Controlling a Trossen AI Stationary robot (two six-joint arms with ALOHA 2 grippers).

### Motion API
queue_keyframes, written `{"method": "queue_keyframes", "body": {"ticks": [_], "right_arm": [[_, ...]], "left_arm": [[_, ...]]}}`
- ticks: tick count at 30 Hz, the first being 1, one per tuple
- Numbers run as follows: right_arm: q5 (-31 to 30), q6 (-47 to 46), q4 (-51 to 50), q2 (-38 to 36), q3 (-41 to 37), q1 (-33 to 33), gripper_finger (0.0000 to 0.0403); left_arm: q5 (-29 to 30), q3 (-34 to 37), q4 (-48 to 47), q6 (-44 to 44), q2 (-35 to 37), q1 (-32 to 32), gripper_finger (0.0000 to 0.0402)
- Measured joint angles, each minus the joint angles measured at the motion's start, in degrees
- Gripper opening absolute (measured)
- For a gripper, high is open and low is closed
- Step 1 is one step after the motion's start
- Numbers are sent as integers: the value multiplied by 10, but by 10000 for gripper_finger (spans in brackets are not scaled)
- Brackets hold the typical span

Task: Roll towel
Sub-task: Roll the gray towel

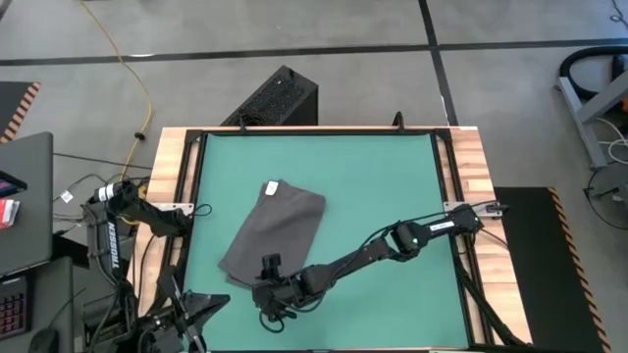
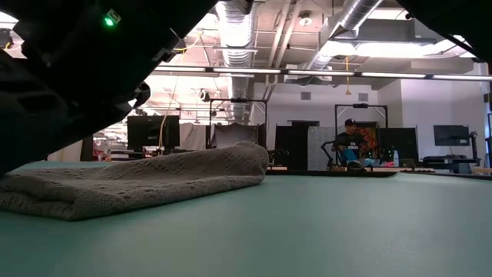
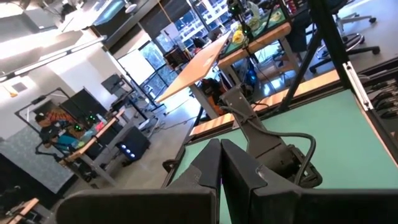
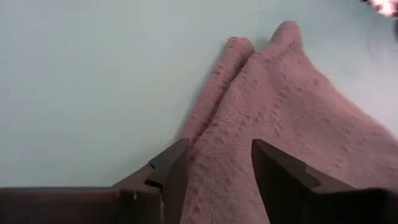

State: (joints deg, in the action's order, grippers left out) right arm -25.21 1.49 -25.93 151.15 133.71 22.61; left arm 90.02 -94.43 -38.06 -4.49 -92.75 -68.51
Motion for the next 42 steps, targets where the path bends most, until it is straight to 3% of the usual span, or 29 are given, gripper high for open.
{"method": "queue_keyframes", "body": {"ticks": [6, 12, 20, 27, 37, 42], "right_arm": [[9, -17, -10, 0, 0, -6, 183], [42, -21, -26, 0, 0, -9, 137], [27, -12, -38, 0, 0, -9, 14], [-6, -8, -38, -4, 1, 2, 14], [-73, 16, -54, -24, 2, 34, 10], [-140, 32, -55, -32, 2, 52, 10]], "left_arm": [[0, 0, -3, -3, 0, 0, 0], [0, 0, -3, -3, 0, 0, 0], [0, 0, -3, 1, 0, 0, 0], [0, 0, -10, -4, 0, 0, 0], [-16, 0, -78, -92, -1, 0, 0], [-22, 0, -79, -96, -1, 3, 0]]}}
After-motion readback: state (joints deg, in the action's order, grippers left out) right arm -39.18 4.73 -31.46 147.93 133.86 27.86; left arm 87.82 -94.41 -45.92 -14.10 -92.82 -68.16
